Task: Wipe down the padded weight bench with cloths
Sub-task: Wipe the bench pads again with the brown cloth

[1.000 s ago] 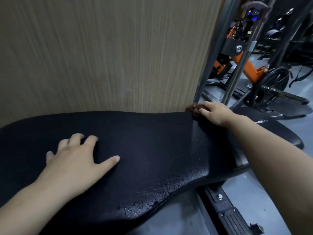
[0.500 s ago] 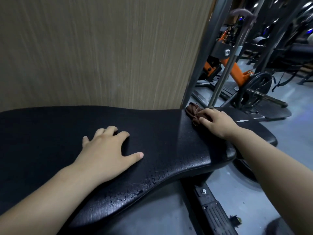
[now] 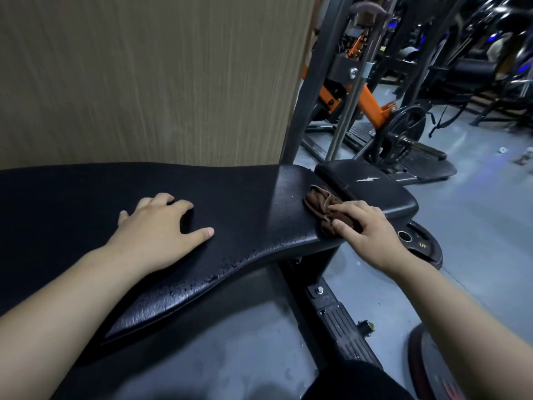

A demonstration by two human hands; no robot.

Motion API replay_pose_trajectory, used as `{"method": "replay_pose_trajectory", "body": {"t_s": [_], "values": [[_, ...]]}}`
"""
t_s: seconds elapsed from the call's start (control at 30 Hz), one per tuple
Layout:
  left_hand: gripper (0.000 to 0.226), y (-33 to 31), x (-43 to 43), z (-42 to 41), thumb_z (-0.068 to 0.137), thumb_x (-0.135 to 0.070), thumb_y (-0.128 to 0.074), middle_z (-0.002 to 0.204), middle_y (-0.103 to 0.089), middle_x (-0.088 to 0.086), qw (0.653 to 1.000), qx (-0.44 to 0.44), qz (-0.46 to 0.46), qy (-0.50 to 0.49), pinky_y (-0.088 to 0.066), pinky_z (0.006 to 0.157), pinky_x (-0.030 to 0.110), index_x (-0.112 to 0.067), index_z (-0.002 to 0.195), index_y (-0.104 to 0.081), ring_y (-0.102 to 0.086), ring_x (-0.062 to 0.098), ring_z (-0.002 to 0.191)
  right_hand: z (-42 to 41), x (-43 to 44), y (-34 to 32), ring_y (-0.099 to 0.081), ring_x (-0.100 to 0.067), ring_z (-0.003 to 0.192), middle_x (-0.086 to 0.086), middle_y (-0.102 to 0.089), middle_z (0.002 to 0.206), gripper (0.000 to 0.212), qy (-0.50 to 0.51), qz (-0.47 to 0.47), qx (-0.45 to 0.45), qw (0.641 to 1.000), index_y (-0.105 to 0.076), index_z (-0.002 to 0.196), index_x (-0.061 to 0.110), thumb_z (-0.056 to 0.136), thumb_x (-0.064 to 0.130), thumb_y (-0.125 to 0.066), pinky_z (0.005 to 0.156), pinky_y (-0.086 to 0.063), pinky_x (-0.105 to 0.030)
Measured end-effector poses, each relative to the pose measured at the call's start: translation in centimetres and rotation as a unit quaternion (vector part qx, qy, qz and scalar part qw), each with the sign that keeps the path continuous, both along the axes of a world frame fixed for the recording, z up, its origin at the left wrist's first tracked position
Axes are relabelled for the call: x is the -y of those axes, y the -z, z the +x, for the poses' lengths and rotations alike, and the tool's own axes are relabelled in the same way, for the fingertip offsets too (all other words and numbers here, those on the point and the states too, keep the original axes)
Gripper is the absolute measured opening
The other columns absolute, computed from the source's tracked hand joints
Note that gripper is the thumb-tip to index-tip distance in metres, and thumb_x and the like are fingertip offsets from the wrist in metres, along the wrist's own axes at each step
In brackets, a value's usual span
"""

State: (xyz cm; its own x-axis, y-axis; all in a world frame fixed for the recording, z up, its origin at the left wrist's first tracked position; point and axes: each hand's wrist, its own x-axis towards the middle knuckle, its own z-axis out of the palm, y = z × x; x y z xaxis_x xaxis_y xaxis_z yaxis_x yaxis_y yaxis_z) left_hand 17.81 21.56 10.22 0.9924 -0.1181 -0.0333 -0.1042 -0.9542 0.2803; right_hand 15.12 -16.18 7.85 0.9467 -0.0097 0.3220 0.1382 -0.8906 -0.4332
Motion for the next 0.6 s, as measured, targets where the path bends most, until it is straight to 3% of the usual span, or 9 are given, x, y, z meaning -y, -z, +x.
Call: {"method": "replay_pose_trajectory", "body": {"t_s": [0.3, 0.47, 0.6], "values": [[0.072, -0.5, -1.9, -2.3, 0.081, -0.077, -0.049, 0.151, -0.038, -0.003, 1.0, 0.007, 0.011, -0.016, -0.032, 0.11, 0.057, -0.038, 0.141, -0.045, -0.03, 0.026, 0.139, -3.5, -4.4, 1.0, -0.045, -0.017, 0.111, 0.01, -0.059, 0.117, 0.041, -0.071, 0.033, 0.044, 0.996, -0.072, 0.115, 0.037, 0.075, 0.046, -0.073, 0.102, -0.023, -0.011], [0.07, -1.0, -3.8, -3.9, 0.083, -0.075, -0.049, 0.15, -0.038, -0.002, 0.999, 0.016, 0.02, -0.03, -0.034, 0.109, 0.055, -0.036, 0.141, -0.045, -0.031, 0.026, 0.139, -3.5, -8.3, 1.3, -0.05, -0.018, 0.106, 0.01, -0.06, 0.114, 0.044, -0.102, 0.023, 0.064, 0.992, -0.074, 0.111, 0.041, 0.071, 0.058, -0.07, 0.101, -0.037, -0.029], [0.07, -1.6, -5.6, -5.2, 0.084, -0.073, -0.048, 0.15, -0.039, -0.001, 0.998, 0.018, 0.032, -0.05, -0.035, 0.107, 0.054, -0.035, 0.142, -0.044, -0.032, 0.026, 0.138, -3.9, -12.0, 1.2, -0.05, -0.015, 0.104, 0.015, -0.059, 0.111, 0.042, -0.144, 0.025, 0.071, 0.987, -0.074, 0.109, 0.044, 0.069, 0.056, -0.073, 0.099, -0.038, -0.026]]}}
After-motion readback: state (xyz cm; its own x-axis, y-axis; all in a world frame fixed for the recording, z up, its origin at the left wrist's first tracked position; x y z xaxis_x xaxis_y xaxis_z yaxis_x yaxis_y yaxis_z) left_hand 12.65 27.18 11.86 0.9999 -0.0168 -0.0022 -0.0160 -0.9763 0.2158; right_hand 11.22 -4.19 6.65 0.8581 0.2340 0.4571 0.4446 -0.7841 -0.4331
